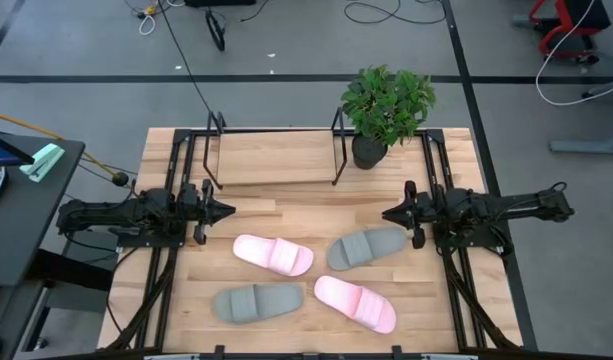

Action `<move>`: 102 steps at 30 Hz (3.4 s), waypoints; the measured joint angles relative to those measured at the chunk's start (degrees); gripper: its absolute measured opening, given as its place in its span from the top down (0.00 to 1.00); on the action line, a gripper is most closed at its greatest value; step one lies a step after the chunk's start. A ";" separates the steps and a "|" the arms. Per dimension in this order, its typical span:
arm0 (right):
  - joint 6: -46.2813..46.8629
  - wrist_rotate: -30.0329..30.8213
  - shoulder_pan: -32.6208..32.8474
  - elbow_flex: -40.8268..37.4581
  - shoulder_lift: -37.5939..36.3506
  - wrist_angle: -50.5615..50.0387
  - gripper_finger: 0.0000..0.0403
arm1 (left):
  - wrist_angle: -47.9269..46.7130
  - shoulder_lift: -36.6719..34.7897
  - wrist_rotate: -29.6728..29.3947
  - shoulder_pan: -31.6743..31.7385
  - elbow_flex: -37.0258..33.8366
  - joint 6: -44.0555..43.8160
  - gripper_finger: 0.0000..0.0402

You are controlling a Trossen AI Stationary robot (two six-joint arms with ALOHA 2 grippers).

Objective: Pick and place slides into the shelf
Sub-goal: Put the right gray slide on the shelf

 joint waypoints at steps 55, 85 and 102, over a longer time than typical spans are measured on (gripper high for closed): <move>43.48 -5.17 -6.19 27.22 33.21 -53.57 0.55 | -2.16 0.02 0.09 -0.01 0.03 -0.36 0.93; 54.46 -8.14 -5.50 27.73 38.05 -54.48 0.45 | -2.29 0.04 0.00 0.01 0.01 -0.39 0.90; 69.33 -5.67 4.19 22.22 44.45 -45.62 0.45 | -2.26 0.03 -0.02 0.01 0.01 -0.39 0.90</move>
